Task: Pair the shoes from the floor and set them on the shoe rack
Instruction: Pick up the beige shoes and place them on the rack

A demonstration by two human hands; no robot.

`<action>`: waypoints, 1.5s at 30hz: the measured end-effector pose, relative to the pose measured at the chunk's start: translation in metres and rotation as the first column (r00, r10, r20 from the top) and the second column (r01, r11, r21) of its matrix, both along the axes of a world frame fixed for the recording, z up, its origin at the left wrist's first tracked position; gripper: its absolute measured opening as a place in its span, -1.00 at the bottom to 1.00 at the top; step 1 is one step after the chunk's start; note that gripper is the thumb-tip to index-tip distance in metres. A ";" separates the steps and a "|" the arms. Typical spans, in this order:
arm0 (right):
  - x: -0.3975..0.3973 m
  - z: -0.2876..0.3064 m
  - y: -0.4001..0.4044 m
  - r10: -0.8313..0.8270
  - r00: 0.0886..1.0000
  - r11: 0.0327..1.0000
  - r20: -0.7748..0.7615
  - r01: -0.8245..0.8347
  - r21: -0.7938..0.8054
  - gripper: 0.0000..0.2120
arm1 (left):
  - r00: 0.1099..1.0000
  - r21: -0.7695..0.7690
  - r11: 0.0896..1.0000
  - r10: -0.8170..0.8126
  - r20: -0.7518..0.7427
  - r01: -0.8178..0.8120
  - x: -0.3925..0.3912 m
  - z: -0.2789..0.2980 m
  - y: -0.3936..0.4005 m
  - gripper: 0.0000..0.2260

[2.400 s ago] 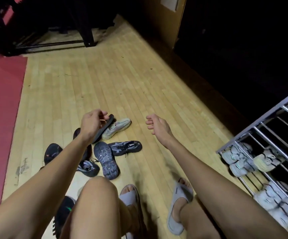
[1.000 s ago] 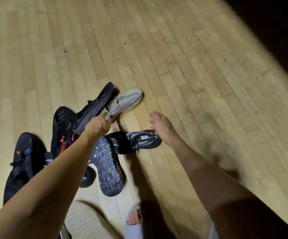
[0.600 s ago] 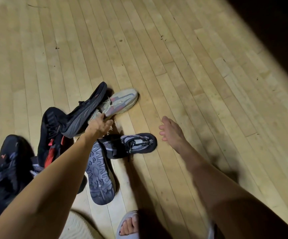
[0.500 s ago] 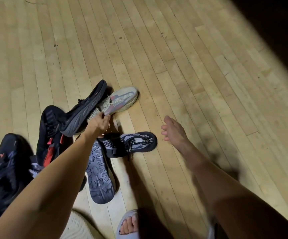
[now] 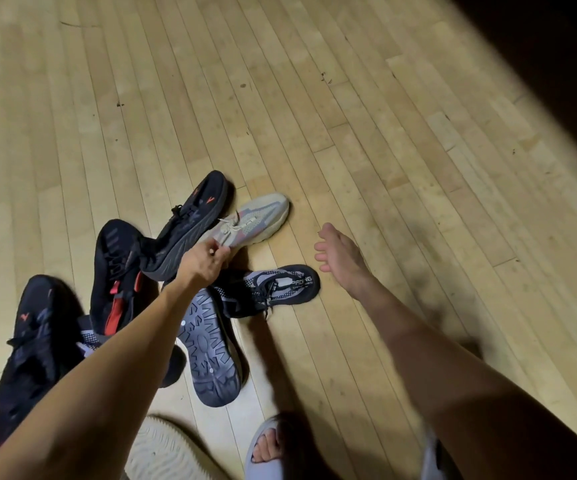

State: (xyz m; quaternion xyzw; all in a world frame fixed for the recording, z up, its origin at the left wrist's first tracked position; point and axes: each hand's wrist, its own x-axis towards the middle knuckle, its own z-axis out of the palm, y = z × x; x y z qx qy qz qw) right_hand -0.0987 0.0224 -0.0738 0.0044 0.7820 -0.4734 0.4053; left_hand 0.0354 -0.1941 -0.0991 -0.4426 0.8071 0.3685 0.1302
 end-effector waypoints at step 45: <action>0.079 0.318 0.304 -0.882 0.462 0.346 0.089 0.764 -0.545 -0.75 | 0.629 0.030 0.976 -0.116 -0.769 0.217 0.007 0.339 0.387 -0.71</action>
